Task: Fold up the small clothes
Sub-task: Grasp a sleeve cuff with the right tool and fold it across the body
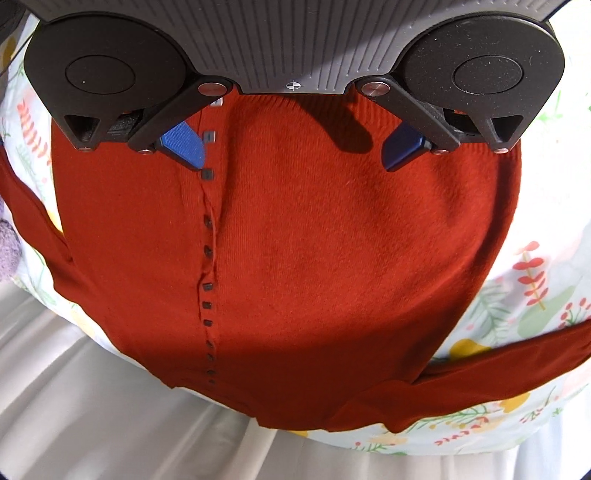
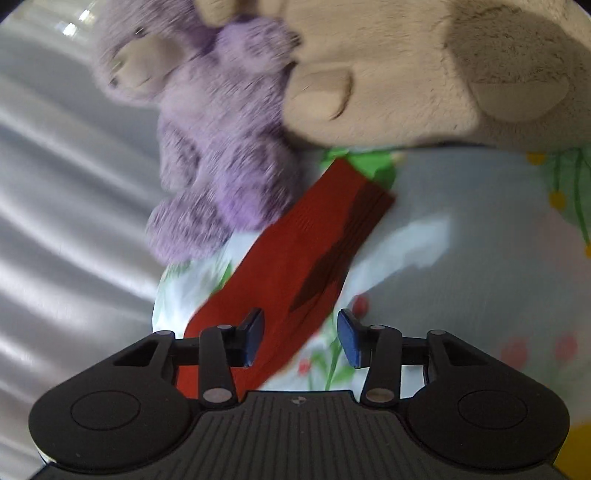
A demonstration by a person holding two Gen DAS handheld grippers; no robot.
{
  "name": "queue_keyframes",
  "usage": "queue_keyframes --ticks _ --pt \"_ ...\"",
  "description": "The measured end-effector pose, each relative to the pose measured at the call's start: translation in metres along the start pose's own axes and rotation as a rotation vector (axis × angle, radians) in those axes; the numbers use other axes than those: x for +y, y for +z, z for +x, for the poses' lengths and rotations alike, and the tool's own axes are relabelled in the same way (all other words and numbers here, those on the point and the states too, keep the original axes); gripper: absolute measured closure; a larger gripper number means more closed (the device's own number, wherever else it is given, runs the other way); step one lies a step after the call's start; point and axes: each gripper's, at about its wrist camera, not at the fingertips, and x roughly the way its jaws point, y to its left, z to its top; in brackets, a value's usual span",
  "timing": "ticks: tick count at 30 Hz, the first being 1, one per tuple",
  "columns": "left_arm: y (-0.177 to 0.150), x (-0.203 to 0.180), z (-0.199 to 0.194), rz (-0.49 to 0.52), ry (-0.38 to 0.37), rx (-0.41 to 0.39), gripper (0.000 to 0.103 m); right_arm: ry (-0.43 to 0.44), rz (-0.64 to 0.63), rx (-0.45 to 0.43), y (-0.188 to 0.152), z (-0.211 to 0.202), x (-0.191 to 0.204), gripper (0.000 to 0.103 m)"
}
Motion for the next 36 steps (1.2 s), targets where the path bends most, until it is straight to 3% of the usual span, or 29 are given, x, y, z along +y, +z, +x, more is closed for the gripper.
queue_keyframes --ticks 2,4,5,8,9,12,17,19,21,22,26,29,35,36 --pt "0.003 -0.001 0.006 -0.004 -0.01 0.016 0.0 0.004 0.03 -0.018 0.007 0.007 -0.003 0.069" --pt "0.007 -0.001 0.012 -0.019 -0.034 0.033 0.0 -0.015 0.038 -0.018 0.01 0.016 -0.001 0.091" --pt "0.009 -0.002 0.014 -0.025 -0.045 0.037 0.0 -0.031 0.024 -0.016 0.009 0.021 0.001 0.095" --pt "0.02 -0.004 0.014 -0.027 -0.095 0.015 0.0 -0.091 -0.117 -0.04 0.004 0.016 0.025 0.097" --pt "0.026 -0.006 0.013 -0.029 -0.122 0.0 0.0 -0.074 -0.187 -0.059 -0.002 0.01 0.041 0.097" --pt "0.046 -0.012 0.01 -0.04 -0.251 -0.05 0.0 0.11 -0.432 -0.053 -0.041 -0.013 0.108 0.097" --pt "0.082 -0.027 0.023 -0.034 -0.467 -0.063 0.0 0.488 -0.831 0.198 -0.164 -0.043 0.204 0.096" --pt "0.091 -0.034 0.035 -0.02 -0.523 -0.036 0.0 0.568 -0.912 0.348 -0.21 -0.042 0.215 0.091" --pt "0.095 -0.035 0.052 -0.017 -0.544 0.005 0.001 0.55 -0.941 0.437 -0.241 -0.035 0.211 0.078" --pt "0.098 -0.037 0.06 -0.023 -0.54 0.031 0.007 0.518 -0.944 0.455 -0.25 -0.03 0.205 0.073" --pt "0.102 -0.036 0.09 -0.085 -0.534 0.134 0.019 0.437 -0.839 0.534 -0.248 -0.016 0.169 0.072" --pt "0.1 -0.031 0.099 -0.117 -0.539 0.162 0.027 0.37 -0.771 0.568 -0.241 -0.009 0.147 0.072" --pt "0.097 -0.038 0.12 -0.115 -0.521 0.2 0.066 0.33 -0.666 0.595 -0.246 -0.006 0.121 0.072" --pt "0.098 -0.042 0.122 -0.103 -0.503 0.205 0.083 0.328 -0.662 0.598 -0.245 -0.006 0.118 0.072"
